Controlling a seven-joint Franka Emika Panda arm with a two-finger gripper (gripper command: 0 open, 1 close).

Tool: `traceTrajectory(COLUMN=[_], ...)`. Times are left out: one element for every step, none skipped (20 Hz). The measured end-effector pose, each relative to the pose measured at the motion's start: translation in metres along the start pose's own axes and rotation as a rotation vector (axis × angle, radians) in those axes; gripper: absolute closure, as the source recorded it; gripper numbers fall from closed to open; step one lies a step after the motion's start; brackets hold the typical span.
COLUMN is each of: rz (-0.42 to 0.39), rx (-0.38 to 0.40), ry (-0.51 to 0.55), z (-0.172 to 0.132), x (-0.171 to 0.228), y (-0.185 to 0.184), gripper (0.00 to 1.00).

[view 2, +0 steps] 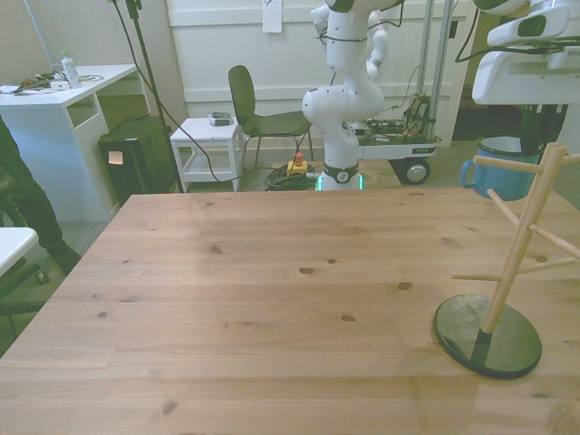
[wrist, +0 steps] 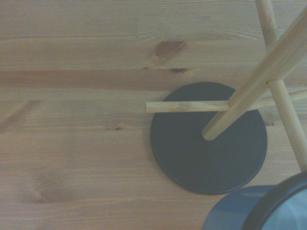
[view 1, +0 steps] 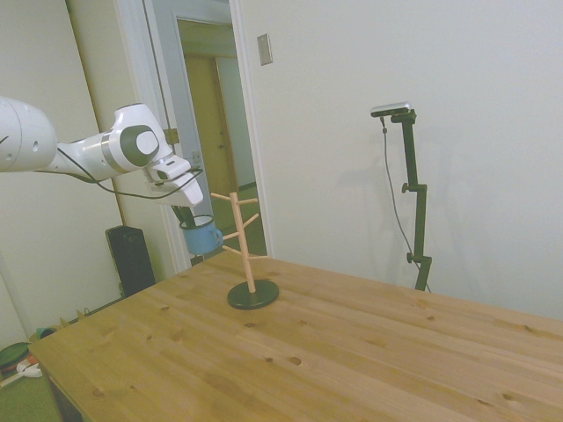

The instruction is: Hang the mug

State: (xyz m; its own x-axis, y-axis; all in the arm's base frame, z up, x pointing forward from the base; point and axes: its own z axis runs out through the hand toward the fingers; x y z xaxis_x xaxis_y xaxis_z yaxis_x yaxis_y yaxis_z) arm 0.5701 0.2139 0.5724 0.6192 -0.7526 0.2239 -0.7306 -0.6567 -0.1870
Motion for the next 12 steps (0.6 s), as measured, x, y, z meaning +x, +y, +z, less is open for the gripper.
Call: traceTrajectory(rz=[-0.002, -0.005, -0.007, -0.009, -0.011, -0.012, -0.014, -0.014, -0.015, -0.016, -0.017, -0.017], rx=[-0.001, -0.001, 0.0, 0.001, 0.002, 0.002, 0.002, 0.003, 0.004, 0.006, 0.006, 0.006], ry=[0.0, -0.001, -0.001, 0.0, 0.0, 0.0, 0.001, 0.002, 0.003, 0.005, 0.007, 0.009], z=[0.001, 0.002, 0.002, 0.002, 0.003, 0.003, 0.003, 0.004, 0.004, 0.004, 0.004, 0.005], x=[-0.001, -0.002, -0.003, -0.003, -0.004, -0.004, -0.004, -0.005, -0.005, -0.005, -0.004, -0.004], y=[-0.001, -0.002, -0.004, -0.006, -0.007, -0.008, -0.009, -0.01, -0.011, -0.013, -0.015, -0.016], gripper=[1.0, 1.0, 1.0, 1.0, 1.0, 1.0, 1.0, 1.0, 1.0, 1.0, 1.0, 1.0])
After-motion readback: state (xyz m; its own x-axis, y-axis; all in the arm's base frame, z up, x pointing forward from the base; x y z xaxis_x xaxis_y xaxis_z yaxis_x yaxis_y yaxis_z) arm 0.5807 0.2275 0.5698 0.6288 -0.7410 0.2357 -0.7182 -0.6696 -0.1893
